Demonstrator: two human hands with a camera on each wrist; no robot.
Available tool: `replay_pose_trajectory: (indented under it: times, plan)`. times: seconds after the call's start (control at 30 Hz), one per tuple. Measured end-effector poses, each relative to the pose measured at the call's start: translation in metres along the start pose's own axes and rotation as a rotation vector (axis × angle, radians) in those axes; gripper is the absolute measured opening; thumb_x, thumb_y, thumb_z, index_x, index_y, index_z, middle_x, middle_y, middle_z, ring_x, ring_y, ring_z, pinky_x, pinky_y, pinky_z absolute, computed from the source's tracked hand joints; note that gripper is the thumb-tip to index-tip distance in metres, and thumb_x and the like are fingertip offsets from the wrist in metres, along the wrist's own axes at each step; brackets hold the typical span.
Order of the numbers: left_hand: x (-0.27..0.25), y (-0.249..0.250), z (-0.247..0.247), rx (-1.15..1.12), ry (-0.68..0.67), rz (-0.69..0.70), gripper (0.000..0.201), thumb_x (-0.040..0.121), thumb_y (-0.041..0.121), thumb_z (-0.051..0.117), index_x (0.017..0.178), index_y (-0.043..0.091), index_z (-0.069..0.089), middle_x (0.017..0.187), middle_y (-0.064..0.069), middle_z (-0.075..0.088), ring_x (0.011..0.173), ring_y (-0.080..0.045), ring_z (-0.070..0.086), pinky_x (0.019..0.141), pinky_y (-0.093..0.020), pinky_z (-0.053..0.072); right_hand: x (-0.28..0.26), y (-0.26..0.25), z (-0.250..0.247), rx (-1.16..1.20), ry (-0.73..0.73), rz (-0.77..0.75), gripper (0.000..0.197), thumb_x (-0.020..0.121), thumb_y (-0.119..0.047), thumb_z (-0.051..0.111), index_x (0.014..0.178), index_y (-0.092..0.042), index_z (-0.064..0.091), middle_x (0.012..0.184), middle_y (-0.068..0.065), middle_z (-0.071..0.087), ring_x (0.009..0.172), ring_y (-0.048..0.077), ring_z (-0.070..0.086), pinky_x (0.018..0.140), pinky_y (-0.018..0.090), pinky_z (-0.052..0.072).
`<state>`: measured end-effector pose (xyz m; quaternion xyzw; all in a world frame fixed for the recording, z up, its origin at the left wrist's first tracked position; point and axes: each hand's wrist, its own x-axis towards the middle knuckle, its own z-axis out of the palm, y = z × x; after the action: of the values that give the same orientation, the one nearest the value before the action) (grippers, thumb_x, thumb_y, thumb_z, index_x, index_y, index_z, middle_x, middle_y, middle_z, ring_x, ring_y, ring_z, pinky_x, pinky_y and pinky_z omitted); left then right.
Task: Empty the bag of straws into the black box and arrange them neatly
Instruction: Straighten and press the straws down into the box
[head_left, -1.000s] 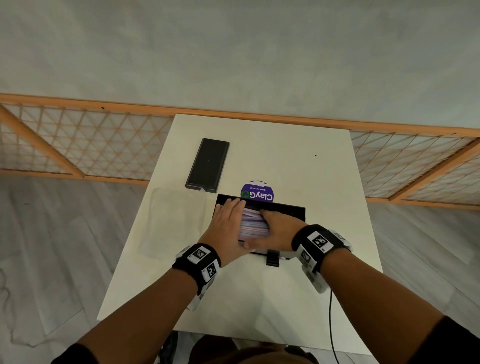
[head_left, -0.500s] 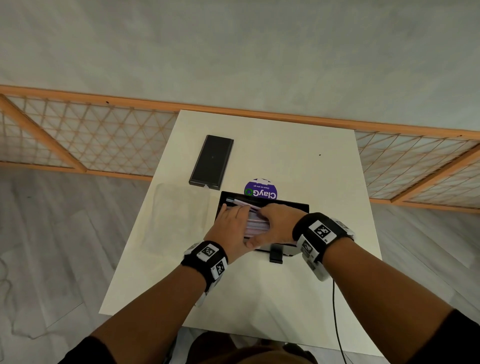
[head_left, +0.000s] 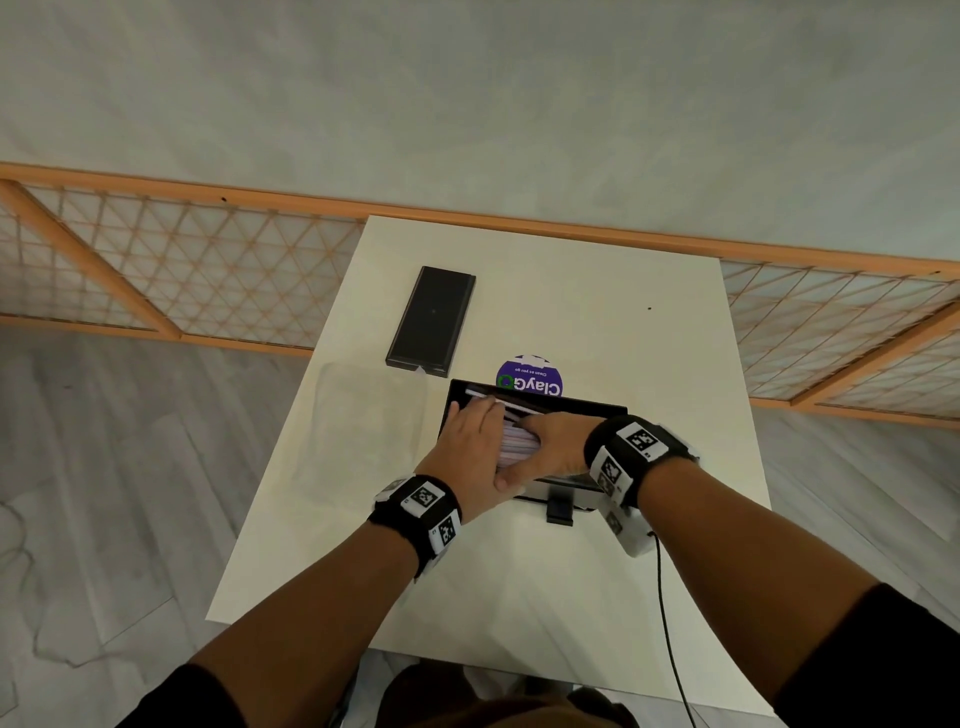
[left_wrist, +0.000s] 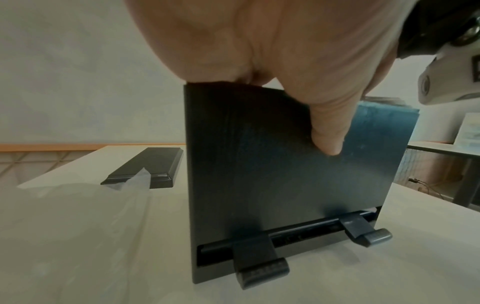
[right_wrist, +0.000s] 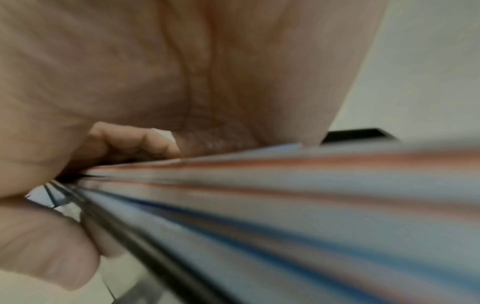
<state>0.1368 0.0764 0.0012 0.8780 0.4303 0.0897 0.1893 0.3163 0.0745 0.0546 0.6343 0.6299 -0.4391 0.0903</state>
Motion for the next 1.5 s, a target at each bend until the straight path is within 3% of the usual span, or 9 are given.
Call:
replay_pose_trajectory:
  times: [0.13, 0.33, 0.47, 0.67, 0.83, 1.0, 1.23, 1.4, 1.5]
  plan:
    - [-0.001, -0.001, 0.005, 0.078, -0.045, 0.0, 0.088, 0.079, 0.057, 0.067, 0.146, 0.007, 0.039, 0.153, -0.013, 0.038, 0.148, -0.026, 0.028, 0.125, -0.046, 0.01, -0.012, -0.004, -0.002, -0.122, 0.052, -0.035, 0.066, 0.057, -0.081, 0.073, 0.101, -0.033, 0.064, 0.095, -0.009, 0.066, 0.086, 0.011, 0.063, 0.081, 0.029, 0.053]
    - [0.0, -0.005, 0.01, 0.114, -0.004, 0.029, 0.07, 0.075, 0.067, 0.062, 0.122, 0.016, 0.056, 0.127, -0.004, 0.053, 0.122, -0.023, 0.05, 0.119, -0.042, 0.029, -0.02, -0.007, 0.0, -0.311, 0.121, 0.083, 0.082, 0.057, -0.097, 0.045, 0.102, -0.029, 0.055, 0.108, -0.001, 0.062, 0.094, 0.019, 0.06, 0.09, 0.036, 0.053]
    - [0.004, -0.006, 0.01, 0.16, -0.046, 0.023, 0.069, 0.075, 0.071, 0.058, 0.121, 0.019, 0.056, 0.117, -0.001, 0.058, 0.115, -0.021, 0.054, 0.116, -0.039, 0.03, -0.017, -0.005, 0.007, -0.23, 0.158, 0.115, 0.09, 0.069, -0.088, 0.052, 0.131, -0.022, 0.047, 0.128, 0.004, 0.059, 0.11, 0.024, 0.059, 0.098, 0.034, 0.048]
    - [0.005, 0.001, 0.008, 0.212, -0.076, -0.027, 0.081, 0.076, 0.065, 0.064, 0.137, 0.016, 0.044, 0.13, -0.007, 0.05, 0.121, -0.027, 0.051, 0.116, -0.044, 0.033, -0.001, -0.001, 0.007, -0.141, 0.145, 0.163, 0.115, 0.043, -0.095, 0.058, 0.135, -0.027, 0.051, 0.127, 0.001, 0.06, 0.109, 0.022, 0.059, 0.099, 0.039, 0.051]
    - [-0.001, 0.003, 0.008, 0.248, 0.017, 0.023, 0.088, 0.073, 0.063, 0.066, 0.143, 0.015, 0.045, 0.138, -0.008, 0.045, 0.121, -0.028, 0.049, 0.106, -0.042, 0.043, 0.007, 0.004, 0.005, -0.17, 0.065, 0.202, 0.114, 0.051, -0.095, 0.059, 0.142, -0.027, 0.047, 0.135, 0.006, 0.052, 0.113, 0.024, 0.053, 0.097, 0.034, 0.046]
    - [0.003, 0.005, 0.004, 0.289, -0.135, 0.002, 0.094, 0.074, 0.069, 0.058, 0.15, 0.018, 0.033, 0.159, -0.007, 0.032, 0.132, -0.029, 0.04, 0.109, -0.045, 0.037, 0.009, 0.004, 0.002, -0.232, 0.0, 0.206, 0.11, 0.056, -0.095, 0.055, 0.142, -0.027, 0.05, 0.138, 0.009, 0.044, 0.118, 0.027, 0.05, 0.092, 0.033, 0.04]
    - [0.009, 0.007, 0.0, 0.308, -0.169, -0.029, 0.079, 0.072, 0.071, 0.054, 0.134, 0.023, 0.046, 0.127, -0.001, 0.059, 0.113, -0.025, 0.05, 0.102, -0.043, 0.041, 0.007, 0.009, 0.008, -0.045, 0.043, 0.142, 0.075, 0.063, -0.076, 0.073, 0.123, -0.032, 0.061, 0.119, -0.002, 0.064, 0.103, 0.016, 0.058, 0.092, 0.029, 0.045]
    - [0.011, 0.009, -0.003, 0.311, -0.192, -0.04, 0.071, 0.074, 0.067, 0.055, 0.129, 0.023, 0.049, 0.122, 0.0, 0.06, 0.111, -0.025, 0.05, 0.101, -0.041, 0.041, 0.011, 0.009, 0.004, -0.076, 0.033, 0.157, 0.082, 0.057, -0.08, 0.072, 0.12, -0.028, 0.061, 0.11, -0.002, 0.064, 0.098, 0.016, 0.059, 0.087, 0.03, 0.046]
    - [0.016, 0.009, -0.006, 0.263, -0.304, -0.093, 0.09, 0.071, 0.067, 0.063, 0.143, 0.02, 0.037, 0.14, -0.006, 0.05, 0.125, -0.029, 0.044, 0.109, -0.045, 0.037, 0.012, 0.011, 0.002, -0.095, 0.034, 0.149, 0.09, 0.055, -0.084, 0.071, 0.124, -0.027, 0.061, 0.112, -0.003, 0.063, 0.1, 0.016, 0.058, 0.086, 0.03, 0.045]
